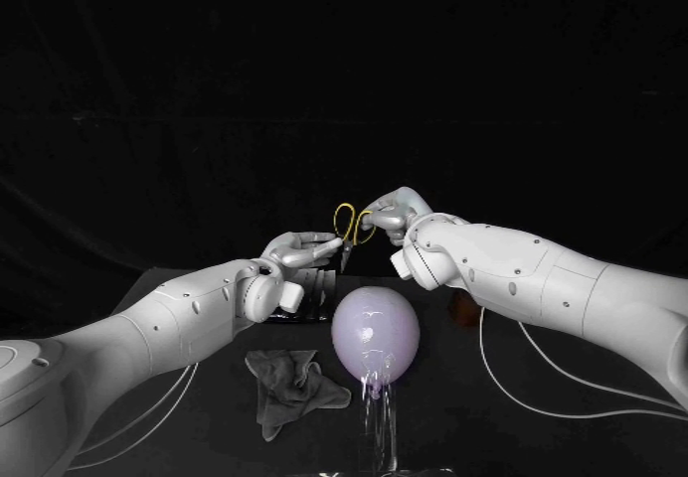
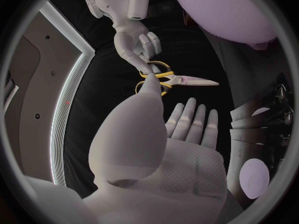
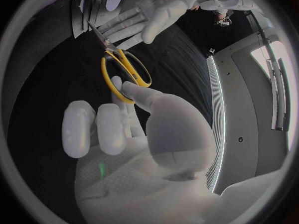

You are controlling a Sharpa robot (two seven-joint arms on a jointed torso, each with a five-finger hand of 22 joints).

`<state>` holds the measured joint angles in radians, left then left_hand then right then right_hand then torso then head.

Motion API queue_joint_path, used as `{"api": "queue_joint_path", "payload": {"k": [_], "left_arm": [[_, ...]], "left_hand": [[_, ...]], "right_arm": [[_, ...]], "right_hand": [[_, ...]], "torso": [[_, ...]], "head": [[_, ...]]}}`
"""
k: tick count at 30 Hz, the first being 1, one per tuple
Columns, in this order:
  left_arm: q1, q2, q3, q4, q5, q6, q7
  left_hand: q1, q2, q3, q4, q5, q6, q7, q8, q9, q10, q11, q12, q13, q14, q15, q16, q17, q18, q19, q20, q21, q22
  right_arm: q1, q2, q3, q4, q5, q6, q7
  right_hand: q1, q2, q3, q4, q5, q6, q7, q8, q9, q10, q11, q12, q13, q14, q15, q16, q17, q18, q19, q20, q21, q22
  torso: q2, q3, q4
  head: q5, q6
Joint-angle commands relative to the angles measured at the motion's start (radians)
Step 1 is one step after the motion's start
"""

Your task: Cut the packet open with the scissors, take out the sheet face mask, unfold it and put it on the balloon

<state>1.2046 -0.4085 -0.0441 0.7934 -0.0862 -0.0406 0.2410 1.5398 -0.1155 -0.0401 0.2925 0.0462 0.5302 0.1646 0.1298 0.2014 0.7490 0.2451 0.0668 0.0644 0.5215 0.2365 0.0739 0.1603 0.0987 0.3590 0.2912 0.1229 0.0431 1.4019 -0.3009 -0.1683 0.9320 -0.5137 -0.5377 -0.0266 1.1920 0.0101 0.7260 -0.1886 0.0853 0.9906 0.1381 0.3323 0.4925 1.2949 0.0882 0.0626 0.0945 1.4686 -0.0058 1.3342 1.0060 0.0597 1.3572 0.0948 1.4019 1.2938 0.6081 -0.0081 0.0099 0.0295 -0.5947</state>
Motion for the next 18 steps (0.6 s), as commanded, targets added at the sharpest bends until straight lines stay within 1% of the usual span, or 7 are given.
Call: {"api": "queue_joint_path", "payload": {"k": [1,4,8,12,16,17,18], "left_arm": [[0.002,0.012,0.0,-0.01,-0.023,0.068,-0.037],[0.001,0.023,-0.001,-0.02,-0.025,0.076,-0.033],[0.001,0.033,-0.001,-0.03,-0.026,0.083,-0.018],[0.001,0.037,-0.001,-0.031,-0.033,0.084,-0.008],[0.001,0.039,-0.002,-0.032,-0.038,0.08,0.004],[0.001,0.039,-0.002,-0.032,-0.038,0.08,0.008],[0.001,0.038,-0.002,-0.031,-0.038,0.081,0.012]], "left_hand": [[0.002,0.008,-0.005,-0.001,0.002,0.007,0.114,0.004,0.002,0.005,0.007,0.007,0.002,-0.002,-0.001,-0.004,0.0,0.0,-0.006,0.001,-0.006,-0.001],[0.013,0.022,-0.008,-0.003,0.002,0.03,0.106,0.015,0.011,0.017,0.002,0.014,0.003,0.006,-0.003,-0.004,0.001,0.006,-0.015,-0.001,-0.011,-0.002],[0.04,0.049,-0.013,-0.01,0.002,0.105,0.063,0.048,0.04,0.041,-0.024,0.023,0.003,0.022,-0.025,-0.004,0.001,0.025,-0.025,-0.002,-0.018,-0.002],[0.056,0.063,-0.014,-0.014,0.002,0.148,0.052,0.066,0.055,0.057,-0.031,0.026,0.003,0.048,-0.029,0.001,0.006,0.034,-0.024,0.0,-0.019,-0.001],[0.068,0.075,-0.014,-0.016,0.002,0.178,0.049,0.079,0.065,0.072,-0.036,0.029,0.003,0.068,-0.031,0.005,0.01,0.04,-0.018,0.0,-0.018,0.0],[0.084,0.093,-0.006,-0.021,0.002,0.196,0.048,0.089,0.069,0.09,-0.042,0.034,0.004,0.101,-0.037,0.013,0.017,0.046,-0.008,0.0,-0.014,0.001],[0.087,0.097,-0.006,-0.021,0.002,0.199,0.046,0.091,0.07,0.094,-0.042,0.035,0.004,0.106,-0.037,0.014,0.018,0.047,-0.005,0.0,-0.013,0.002]], "right_arm": [[0.0,0.004,0.003,0.01,0.016,-0.011,0.032],[-0.001,0.004,0.004,0.021,0.019,-0.007,0.034],[-0.001,0.003,0.006,0.036,0.021,-0.004,0.035],[-0.001,0.001,0.006,0.045,0.019,-0.002,0.033],[-0.001,0.0,0.007,0.05,0.016,-0.001,0.031],[-0.001,0.0,0.007,0.051,0.015,-0.001,0.031],[-0.001,0.0,0.007,0.051,0.012,-0.001,0.03]], "right_hand": [[0.011,0.002,0.004,0.0,0.004,0.0,-0.003,0.006,0.002,0.031,-0.025,0.003,0.001,0.004,-0.008,-0.003,-0.001,0.009,0.004,0.001,0.007,0.0],[0.011,0.002,0.005,0.0,0.004,0.0,-0.002,0.006,0.002,0.031,-0.025,0.003,0.001,0.004,-0.008,-0.003,-0.001,0.009,0.004,0.001,0.006,0.0],[0.011,0.002,0.005,0.0,0.005,0.0,-0.002,0.006,0.002,0.03,-0.025,0.003,0.001,0.004,-0.008,-0.003,-0.002,0.009,0.004,0.001,0.007,0.0],[0.01,0.001,0.006,0.001,0.006,0.0,-0.002,0.006,0.003,0.03,-0.025,0.002,0.001,0.004,-0.008,-0.003,-0.001,0.008,0.006,0.001,0.008,0.003],[0.01,0.001,0.006,0.001,0.006,0.0,-0.002,0.006,0.003,0.03,-0.025,0.002,0.001,0.004,-0.008,-0.003,-0.001,0.008,0.006,0.001,0.008,0.003],[0.01,0.001,0.006,0.001,0.006,0.0,-0.002,0.006,0.003,0.03,-0.025,0.002,0.001,0.004,-0.008,-0.003,-0.001,0.008,0.006,0.001,0.008,0.003],[0.01,0.001,0.006,0.001,0.006,0.0,-0.002,0.006,0.003,0.03,-0.025,0.002,0.001,0.004,-0.008,-0.003,-0.001,0.008,0.006,0.001,0.008,0.003]], "torso": [[0.0,0.0005,-0.0024],[0.001,0.0002,-0.0027],[-0.002,0.0007,-0.001],[-0.002,0.0008,-0.0009],[-0.003,0.0007,-0.0014],[-0.002,0.0008,-0.0011],[-0.003,0.0009,-0.0011]], "head": [[0.001,-0.001],[0.0,-0.002],[-0.002,-0.008],[0.004,-0.01],[0.003,-0.009],[0.002,-0.008],[0.002,-0.008]]}}
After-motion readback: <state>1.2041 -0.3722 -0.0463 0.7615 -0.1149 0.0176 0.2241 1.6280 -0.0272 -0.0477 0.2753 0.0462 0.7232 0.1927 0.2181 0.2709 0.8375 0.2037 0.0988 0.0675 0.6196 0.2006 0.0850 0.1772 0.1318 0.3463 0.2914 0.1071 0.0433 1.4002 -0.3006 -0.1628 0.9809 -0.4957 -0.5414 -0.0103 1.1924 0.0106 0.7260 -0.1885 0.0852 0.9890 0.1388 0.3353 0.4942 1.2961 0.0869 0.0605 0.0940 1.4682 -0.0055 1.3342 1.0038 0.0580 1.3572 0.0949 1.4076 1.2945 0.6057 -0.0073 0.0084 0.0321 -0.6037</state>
